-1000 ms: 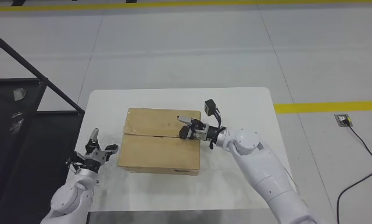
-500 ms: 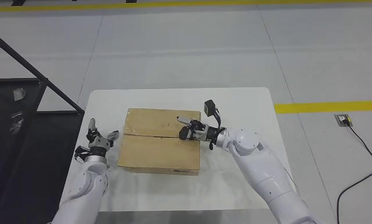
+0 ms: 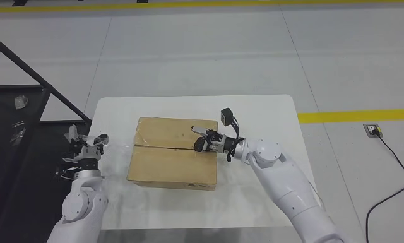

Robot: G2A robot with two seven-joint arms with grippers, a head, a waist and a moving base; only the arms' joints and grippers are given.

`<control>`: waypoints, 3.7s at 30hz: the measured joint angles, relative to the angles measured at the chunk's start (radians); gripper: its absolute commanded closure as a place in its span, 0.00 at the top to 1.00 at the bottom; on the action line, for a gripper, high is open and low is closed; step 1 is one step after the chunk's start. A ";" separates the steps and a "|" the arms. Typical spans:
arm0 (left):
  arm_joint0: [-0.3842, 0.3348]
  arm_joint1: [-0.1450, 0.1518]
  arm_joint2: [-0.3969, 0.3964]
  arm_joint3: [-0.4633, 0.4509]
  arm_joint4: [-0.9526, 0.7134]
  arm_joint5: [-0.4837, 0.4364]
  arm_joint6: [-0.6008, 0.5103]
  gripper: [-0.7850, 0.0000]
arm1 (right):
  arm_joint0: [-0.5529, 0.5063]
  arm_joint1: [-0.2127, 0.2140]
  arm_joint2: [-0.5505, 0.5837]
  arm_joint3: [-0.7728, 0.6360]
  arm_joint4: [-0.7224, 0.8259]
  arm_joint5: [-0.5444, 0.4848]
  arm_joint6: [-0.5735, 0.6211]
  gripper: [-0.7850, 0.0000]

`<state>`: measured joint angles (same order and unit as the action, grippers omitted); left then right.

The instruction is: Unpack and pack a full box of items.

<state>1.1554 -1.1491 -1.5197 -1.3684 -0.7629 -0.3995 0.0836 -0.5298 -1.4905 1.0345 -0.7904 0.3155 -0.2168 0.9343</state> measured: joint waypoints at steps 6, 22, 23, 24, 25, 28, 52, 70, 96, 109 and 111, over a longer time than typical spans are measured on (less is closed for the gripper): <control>0.037 -0.005 -0.024 -0.063 0.066 -0.013 0.046 1.00 | -0.006 0.001 0.004 -0.001 0.001 -0.007 -0.002 1.00; 0.133 -0.021 -0.030 -0.302 0.316 -0.053 0.101 1.00 | -0.047 0.008 0.008 -0.084 -0.019 -0.058 -0.009 1.00; 0.137 -0.023 -0.025 -0.314 0.336 -0.053 0.105 1.00 | -0.052 0.010 0.009 -0.092 -0.022 -0.057 -0.009 1.00; 0.140 -0.025 -0.017 -0.329 0.360 -0.049 0.108 1.00 | -0.058 0.012 0.012 -0.102 -0.025 -0.054 -0.010 1.00; 0.141 -0.026 -0.011 -0.339 0.375 -0.043 0.108 1.00 | -0.062 0.013 0.014 -0.108 -0.027 -0.052 -0.010 1.00; 0.135 -0.031 0.014 -0.361 0.417 -0.011 0.101 1.00 | -0.074 0.017 0.020 -0.128 -0.032 -0.049 -0.011 1.00; 0.091 -0.074 0.217 -0.373 0.613 0.076 0.016 1.00 | -0.410 0.107 0.248 -0.537 -0.011 -0.199 0.022 1.00; -0.032 0.054 -0.357 -0.235 0.248 0.589 -1.007 1.00 | -0.348 0.114 0.221 -0.503 -0.019 -0.183 0.044 1.00; -0.224 0.024 0.111 -0.109 0.590 0.432 -0.770 1.00 | -0.434 0.142 0.254 -0.548 0.042 -0.203 0.021 1.00; -0.176 0.031 0.124 -0.167 0.618 0.415 -0.804 1.00 | -0.415 0.149 0.234 -0.537 0.049 -0.195 0.020 1.00; -0.170 0.031 0.129 -0.175 0.619 0.413 -0.804 1.00 | -0.412 0.149 0.231 -0.536 0.051 -0.195 0.018 1.00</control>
<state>0.9854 -1.1182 -1.3909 -1.5437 -0.1440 0.0136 -0.7200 -0.9415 -1.3411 1.2651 -1.3265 0.3663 -0.4115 0.9528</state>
